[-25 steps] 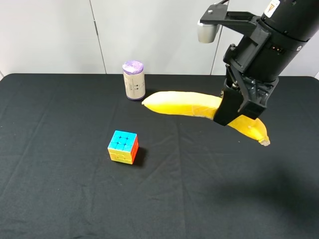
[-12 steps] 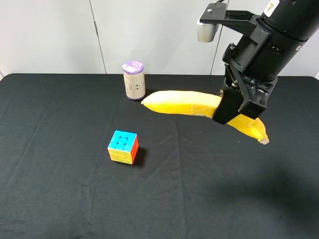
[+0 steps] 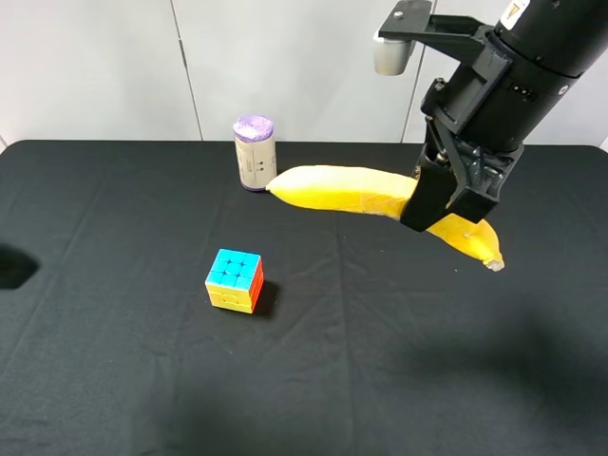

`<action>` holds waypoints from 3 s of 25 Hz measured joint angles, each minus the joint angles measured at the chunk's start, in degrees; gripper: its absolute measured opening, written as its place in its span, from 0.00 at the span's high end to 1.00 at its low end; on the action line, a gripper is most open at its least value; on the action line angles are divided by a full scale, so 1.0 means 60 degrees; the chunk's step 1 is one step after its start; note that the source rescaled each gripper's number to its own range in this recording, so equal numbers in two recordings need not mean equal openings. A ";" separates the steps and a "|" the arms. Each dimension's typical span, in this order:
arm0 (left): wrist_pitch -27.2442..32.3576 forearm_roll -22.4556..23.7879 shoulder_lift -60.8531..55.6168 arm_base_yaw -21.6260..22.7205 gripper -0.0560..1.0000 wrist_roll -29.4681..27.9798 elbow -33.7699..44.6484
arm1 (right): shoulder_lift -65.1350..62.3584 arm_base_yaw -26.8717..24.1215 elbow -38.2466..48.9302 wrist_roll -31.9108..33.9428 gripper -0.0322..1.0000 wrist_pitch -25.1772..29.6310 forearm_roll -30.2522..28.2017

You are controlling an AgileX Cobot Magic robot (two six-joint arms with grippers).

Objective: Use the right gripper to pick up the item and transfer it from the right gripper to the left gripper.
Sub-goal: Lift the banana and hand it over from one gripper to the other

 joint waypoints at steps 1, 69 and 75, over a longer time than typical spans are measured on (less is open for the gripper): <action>-0.0027 0.0118 0.0309 -0.0332 0.03 0.0008 -0.0195 | 0.0000 0.0000 0.0000 0.0000 0.97 0.0000 0.0000; -0.5582 -0.0689 0.5731 -0.4225 0.94 0.1040 -0.2364 | 0.0000 0.0000 0.0000 0.0899 0.01 -0.0220 0.0008; -0.5590 -0.0689 0.5731 -0.4225 0.94 0.1040 -0.2364 | -0.0145 0.0000 -0.0207 0.1087 0.00 0.0142 -0.0008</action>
